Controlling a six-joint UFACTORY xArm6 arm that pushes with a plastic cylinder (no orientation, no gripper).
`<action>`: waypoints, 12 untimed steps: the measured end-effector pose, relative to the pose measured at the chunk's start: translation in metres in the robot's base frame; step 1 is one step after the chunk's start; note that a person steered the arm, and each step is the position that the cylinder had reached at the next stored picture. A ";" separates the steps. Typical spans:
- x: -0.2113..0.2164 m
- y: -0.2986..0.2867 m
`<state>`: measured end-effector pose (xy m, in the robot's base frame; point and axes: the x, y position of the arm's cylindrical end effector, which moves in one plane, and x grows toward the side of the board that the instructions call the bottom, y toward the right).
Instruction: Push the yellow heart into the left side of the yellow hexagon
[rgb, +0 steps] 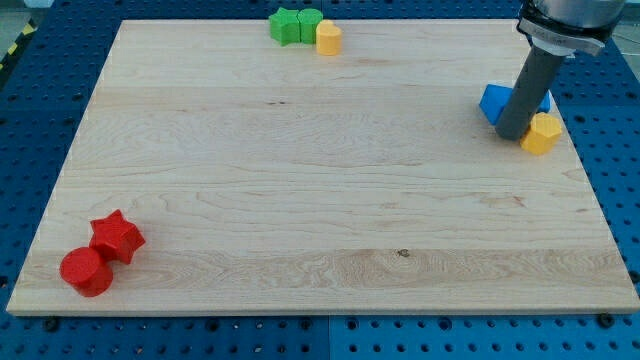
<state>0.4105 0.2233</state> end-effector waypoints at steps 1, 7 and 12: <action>-0.015 -0.011; -0.122 -0.214; -0.180 -0.252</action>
<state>0.2301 -0.0283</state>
